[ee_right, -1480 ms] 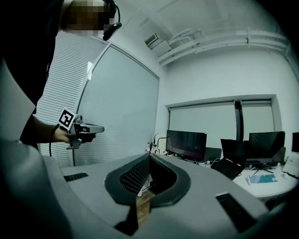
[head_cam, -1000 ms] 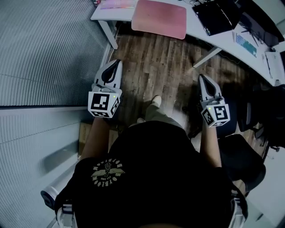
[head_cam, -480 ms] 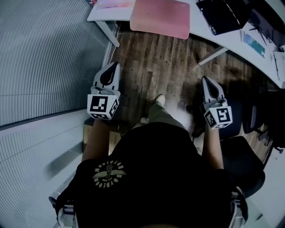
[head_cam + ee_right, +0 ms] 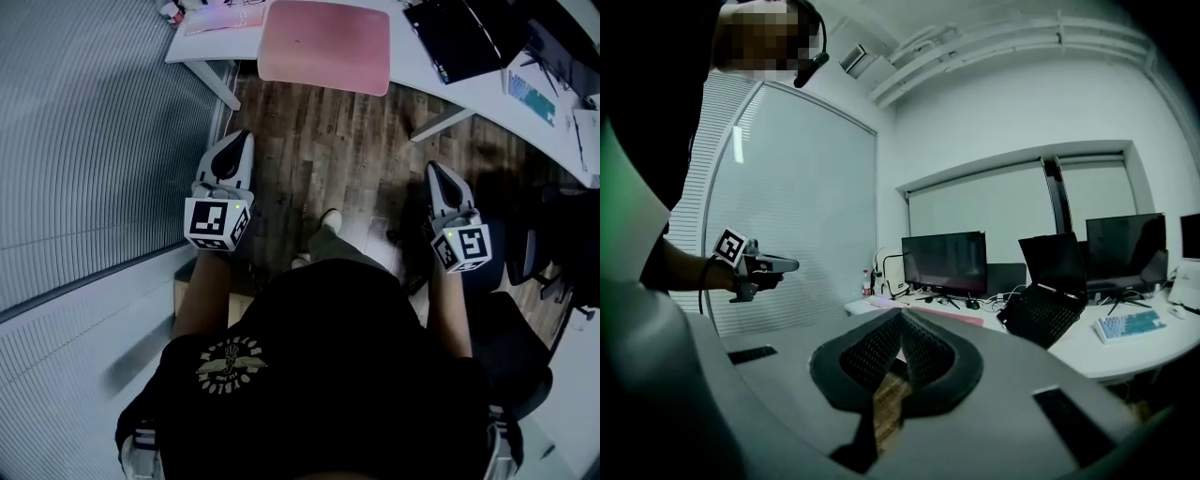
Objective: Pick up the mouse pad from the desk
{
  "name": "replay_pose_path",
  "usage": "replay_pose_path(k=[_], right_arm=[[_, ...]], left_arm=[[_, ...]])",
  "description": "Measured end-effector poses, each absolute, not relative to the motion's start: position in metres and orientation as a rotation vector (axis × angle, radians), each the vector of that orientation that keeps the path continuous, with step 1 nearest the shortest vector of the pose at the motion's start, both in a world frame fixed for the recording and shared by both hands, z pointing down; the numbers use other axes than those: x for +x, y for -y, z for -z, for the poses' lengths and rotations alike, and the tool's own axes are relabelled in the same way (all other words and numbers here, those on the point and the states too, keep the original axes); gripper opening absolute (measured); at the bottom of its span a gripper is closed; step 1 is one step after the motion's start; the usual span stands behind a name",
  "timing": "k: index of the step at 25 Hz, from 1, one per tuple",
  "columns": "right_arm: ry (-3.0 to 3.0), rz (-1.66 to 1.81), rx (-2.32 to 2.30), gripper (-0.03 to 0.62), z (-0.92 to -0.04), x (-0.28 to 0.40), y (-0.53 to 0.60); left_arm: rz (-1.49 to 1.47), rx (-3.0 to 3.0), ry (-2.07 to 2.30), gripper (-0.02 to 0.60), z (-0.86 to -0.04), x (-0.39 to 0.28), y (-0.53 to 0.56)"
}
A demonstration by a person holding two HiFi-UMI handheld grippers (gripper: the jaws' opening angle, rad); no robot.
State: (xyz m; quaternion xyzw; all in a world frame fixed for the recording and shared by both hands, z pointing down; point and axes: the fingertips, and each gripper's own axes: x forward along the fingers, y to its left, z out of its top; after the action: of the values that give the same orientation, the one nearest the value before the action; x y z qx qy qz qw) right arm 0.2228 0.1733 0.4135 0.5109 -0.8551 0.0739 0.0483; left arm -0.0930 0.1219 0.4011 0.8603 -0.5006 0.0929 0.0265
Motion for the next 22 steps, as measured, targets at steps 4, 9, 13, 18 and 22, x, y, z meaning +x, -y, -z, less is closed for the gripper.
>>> replay_pose_path(k=[4,9,13,18,22], right_arm=[[2.592,-0.201,1.541,0.002,-0.415,0.229,-0.145],[2.601,-0.173,1.493,0.002,-0.409,0.225,-0.109],[2.647,-0.153,1.446,0.002,-0.402,0.220,-0.083],[2.688,-0.110,1.406,0.002,-0.391,0.215,-0.055],[2.715,-0.090,1.382,0.002,-0.384,0.215,-0.037]], left_arm=[[-0.279,2.659,1.560,0.008,-0.400,-0.089,-0.095],[-0.273,2.637,1.600,0.008,-0.396,-0.093,-0.069],[-0.267,2.615,1.654,0.008,-0.389,-0.096,-0.052],[-0.243,2.579,1.746,0.008,-0.379,-0.109,-0.040],[-0.222,2.543,1.834,0.008,-0.369,-0.121,-0.031]])
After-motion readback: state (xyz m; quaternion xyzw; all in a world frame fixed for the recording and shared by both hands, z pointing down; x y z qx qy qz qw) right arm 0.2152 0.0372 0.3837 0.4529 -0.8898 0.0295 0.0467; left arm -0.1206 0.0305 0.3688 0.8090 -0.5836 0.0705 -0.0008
